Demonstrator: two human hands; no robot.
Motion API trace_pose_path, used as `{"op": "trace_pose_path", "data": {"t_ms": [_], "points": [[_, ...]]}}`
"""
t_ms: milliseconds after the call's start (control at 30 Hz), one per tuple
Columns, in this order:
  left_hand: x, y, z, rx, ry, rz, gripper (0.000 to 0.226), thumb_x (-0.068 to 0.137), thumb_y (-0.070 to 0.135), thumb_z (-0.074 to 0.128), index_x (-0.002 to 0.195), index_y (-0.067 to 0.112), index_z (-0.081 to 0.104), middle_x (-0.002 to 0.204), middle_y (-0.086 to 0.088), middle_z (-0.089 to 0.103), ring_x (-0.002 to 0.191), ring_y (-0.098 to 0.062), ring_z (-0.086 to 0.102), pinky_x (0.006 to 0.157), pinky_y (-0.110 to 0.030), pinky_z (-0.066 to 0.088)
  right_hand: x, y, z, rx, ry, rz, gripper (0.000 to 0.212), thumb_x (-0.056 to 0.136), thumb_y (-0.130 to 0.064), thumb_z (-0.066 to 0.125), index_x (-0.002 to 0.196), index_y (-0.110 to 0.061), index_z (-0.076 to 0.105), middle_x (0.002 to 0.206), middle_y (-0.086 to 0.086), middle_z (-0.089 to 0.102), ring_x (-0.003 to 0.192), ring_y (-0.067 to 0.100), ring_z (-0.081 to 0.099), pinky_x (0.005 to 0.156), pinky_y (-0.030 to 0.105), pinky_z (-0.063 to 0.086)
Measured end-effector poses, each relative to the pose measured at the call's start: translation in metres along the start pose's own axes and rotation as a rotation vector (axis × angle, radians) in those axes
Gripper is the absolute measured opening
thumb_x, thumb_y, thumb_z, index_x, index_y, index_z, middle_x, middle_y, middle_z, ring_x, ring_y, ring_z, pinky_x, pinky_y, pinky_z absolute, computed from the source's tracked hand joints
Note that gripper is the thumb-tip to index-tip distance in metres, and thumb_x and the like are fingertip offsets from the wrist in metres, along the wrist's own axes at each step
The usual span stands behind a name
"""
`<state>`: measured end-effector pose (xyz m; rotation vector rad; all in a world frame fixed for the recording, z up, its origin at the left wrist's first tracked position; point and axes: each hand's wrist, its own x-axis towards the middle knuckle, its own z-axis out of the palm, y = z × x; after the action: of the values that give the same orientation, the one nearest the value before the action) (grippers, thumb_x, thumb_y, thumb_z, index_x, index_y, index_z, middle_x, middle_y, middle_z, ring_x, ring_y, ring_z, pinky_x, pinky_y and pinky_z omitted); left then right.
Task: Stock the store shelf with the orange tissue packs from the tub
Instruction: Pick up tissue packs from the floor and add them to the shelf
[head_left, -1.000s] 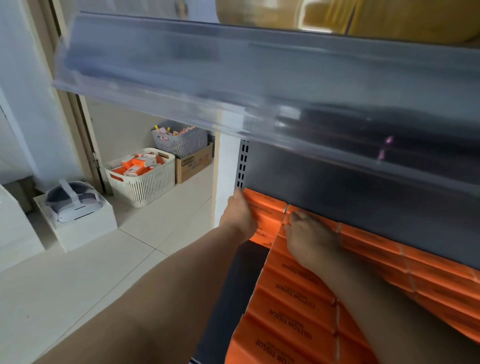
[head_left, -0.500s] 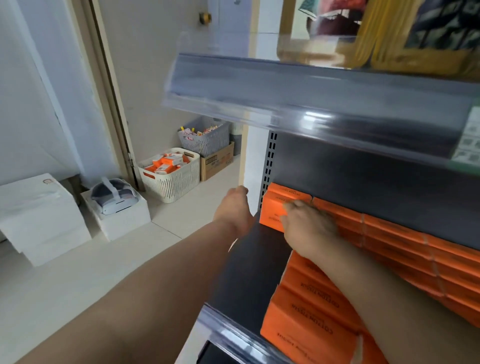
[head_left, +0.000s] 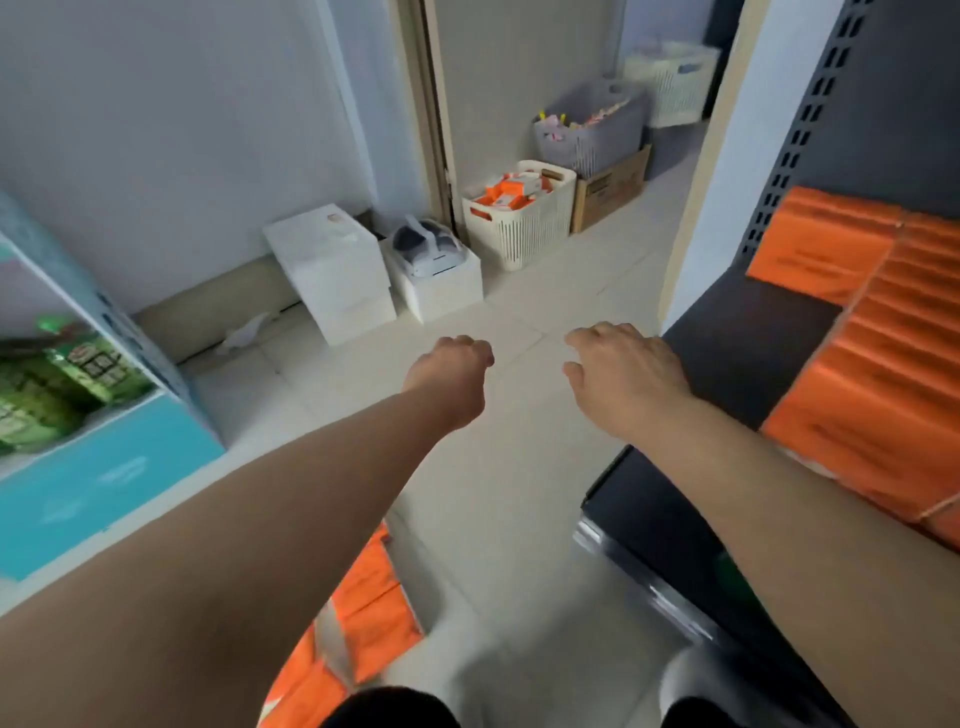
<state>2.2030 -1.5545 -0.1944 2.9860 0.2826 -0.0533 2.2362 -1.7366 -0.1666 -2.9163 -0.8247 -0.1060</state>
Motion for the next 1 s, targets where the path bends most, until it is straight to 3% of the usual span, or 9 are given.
{"op": "trace_pose_path", "data": {"t_ms": [167,400,567,733,867,1000], "points": [[-0.064,-0.077,0.048,-0.042,-0.148,-0.229,0.044,0.088,0.008,0.048,0.129,0.021,0.051,0.130,-0.004,0.052,0.123,-0.023,0.046,0.094,-0.034,0.042,-0.039,-0.057,0.076,0.062,-0.164,-0.037,0.034,0.100,-0.029,0.037,0.129,-0.016,0.049,0.124,0.005,0.055,0.112,0.025,0.050,0.087,0.038,0.041],[-0.105,-0.135,0.132,-0.071,-0.359,-0.386,0.035,0.090,0.015,0.051,0.125,0.020,0.054,0.131,-0.004,0.054,0.124,-0.024,0.050,0.096,-0.035,0.043,-0.061,-0.109,0.179,0.017,-0.478,-0.161,0.035,0.099,-0.029,0.038,0.131,-0.016,0.044,0.126,0.006,0.050,0.117,0.026,0.047,0.092,0.039,0.039],[-0.109,-0.165,0.195,-0.167,-0.423,-0.592,0.039,0.087,0.007,0.047,0.123,0.018,0.054,0.128,-0.006,0.058,0.119,-0.027,0.054,0.093,-0.036,0.047,-0.063,-0.133,0.247,0.028,-0.599,-0.271,0.027,0.094,-0.015,0.044,0.119,-0.013,0.050,0.118,0.007,0.053,0.111,0.026,0.050,0.086,0.036,0.040],[-0.108,-0.194,0.246,-0.241,-0.366,-0.760,0.041,0.085,0.001,0.044,0.122,0.014,0.055,0.122,-0.008,0.058,0.114,-0.028,0.054,0.083,-0.035,0.047,-0.070,-0.166,0.315,0.105,-0.661,-0.401,0.026,0.091,-0.005,0.043,0.113,-0.011,0.055,0.117,0.007,0.054,0.112,0.027,0.050,0.080,0.035,0.035],[-0.108,-0.203,0.283,-0.330,-0.252,-0.867,0.049,0.082,-0.005,0.042,0.124,0.016,0.054,0.122,-0.006,0.057,0.112,-0.026,0.054,0.081,-0.037,0.051,-0.077,-0.189,0.363,0.164,-0.682,-0.566,0.034,0.085,-0.003,0.048,0.117,-0.010,0.056,0.127,0.004,0.049,0.126,0.026,0.041,0.089,0.038,0.036],[-0.108,-0.200,0.302,-0.345,-0.206,-0.878,0.053,0.079,-0.008,0.041,0.122,0.020,0.055,0.124,-0.001,0.055,0.109,-0.025,0.055,0.080,-0.040,0.053,-0.081,-0.189,0.388,0.114,-0.716,-0.691,0.046,0.089,-0.011,0.043,0.135,-0.010,0.042,0.147,0.004,0.033,0.139,0.027,0.022,0.098,0.045,0.032]]}}
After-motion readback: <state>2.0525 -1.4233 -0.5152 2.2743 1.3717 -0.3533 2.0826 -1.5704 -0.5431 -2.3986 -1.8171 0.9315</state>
